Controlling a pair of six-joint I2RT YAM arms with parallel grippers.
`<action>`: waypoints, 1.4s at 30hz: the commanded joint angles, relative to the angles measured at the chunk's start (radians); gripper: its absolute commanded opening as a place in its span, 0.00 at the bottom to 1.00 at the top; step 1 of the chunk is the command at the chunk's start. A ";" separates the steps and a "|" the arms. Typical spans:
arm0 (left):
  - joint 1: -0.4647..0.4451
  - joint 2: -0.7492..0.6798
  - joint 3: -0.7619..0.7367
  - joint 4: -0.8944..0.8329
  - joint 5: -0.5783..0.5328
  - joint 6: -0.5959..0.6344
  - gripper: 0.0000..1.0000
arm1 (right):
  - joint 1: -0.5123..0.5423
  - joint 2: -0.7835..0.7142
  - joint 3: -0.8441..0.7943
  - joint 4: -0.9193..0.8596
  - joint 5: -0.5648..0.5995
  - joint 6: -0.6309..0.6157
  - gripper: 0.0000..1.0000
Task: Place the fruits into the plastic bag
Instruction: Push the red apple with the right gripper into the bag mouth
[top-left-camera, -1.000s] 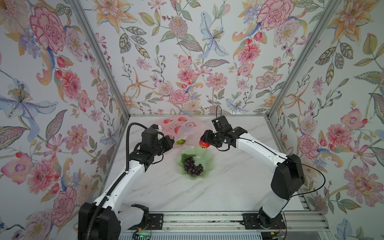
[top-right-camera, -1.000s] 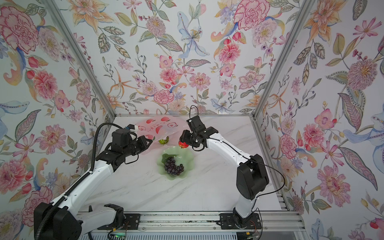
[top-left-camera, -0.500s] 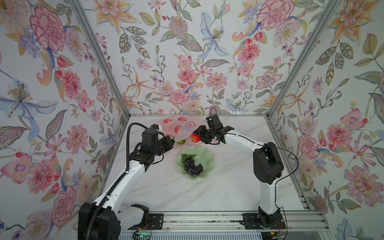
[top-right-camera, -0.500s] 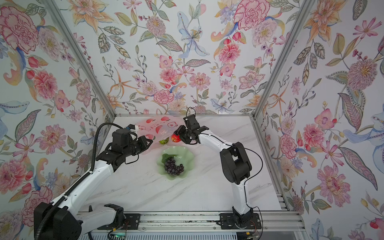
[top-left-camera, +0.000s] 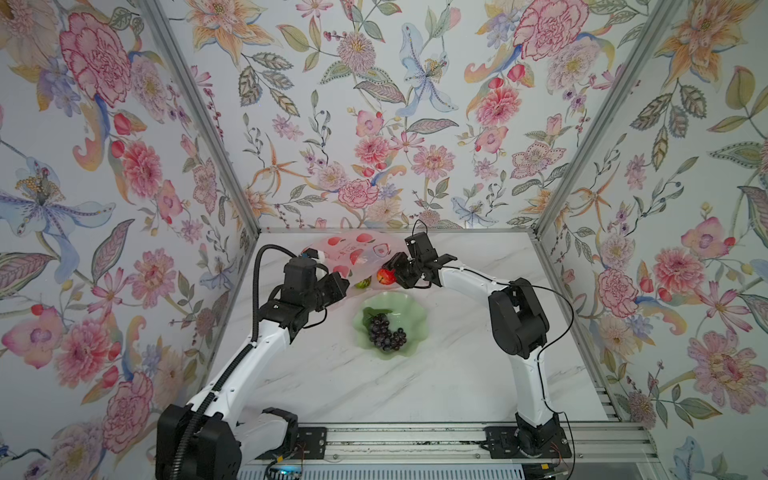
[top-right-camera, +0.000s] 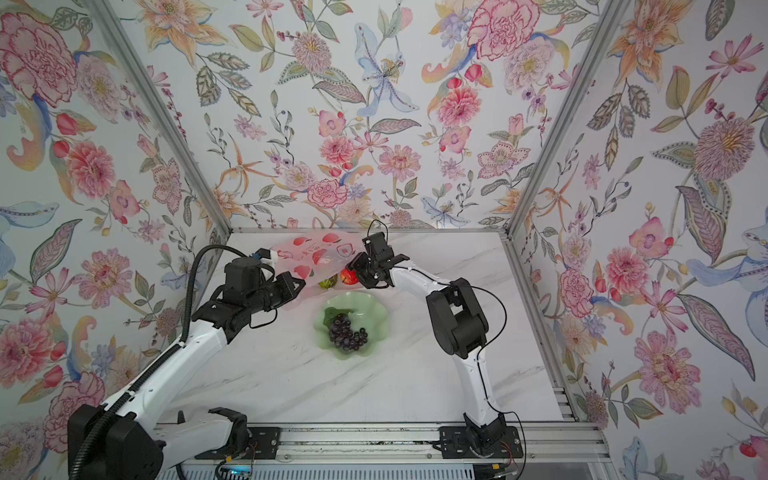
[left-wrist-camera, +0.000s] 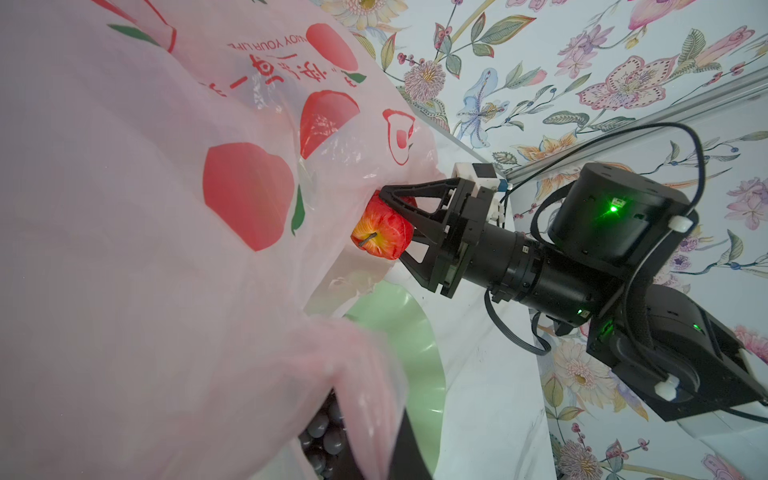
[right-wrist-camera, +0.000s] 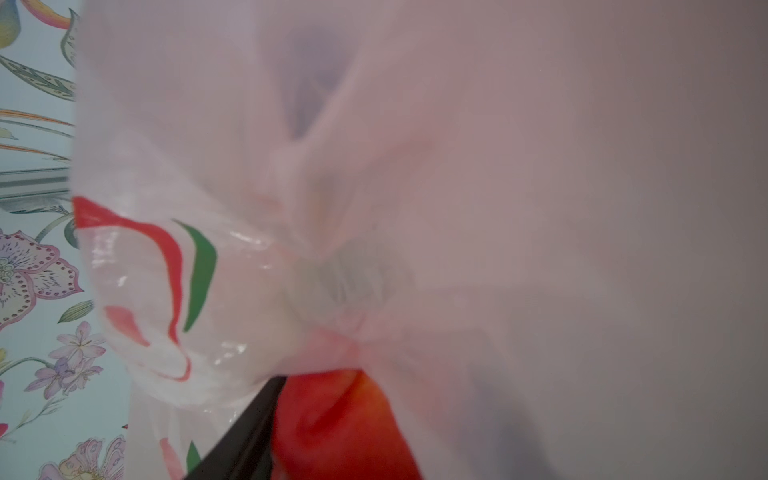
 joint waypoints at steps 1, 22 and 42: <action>-0.004 0.012 0.044 -0.021 -0.004 0.028 0.00 | 0.002 -0.015 0.044 0.000 0.049 -0.095 0.57; -0.012 0.029 0.040 -0.006 0.002 0.008 0.00 | 0.009 -0.179 -0.056 0.119 0.096 -0.592 0.55; -0.015 0.013 0.037 -0.012 0.008 0.021 0.00 | 0.068 -0.289 -0.312 0.216 -0.094 -0.311 0.54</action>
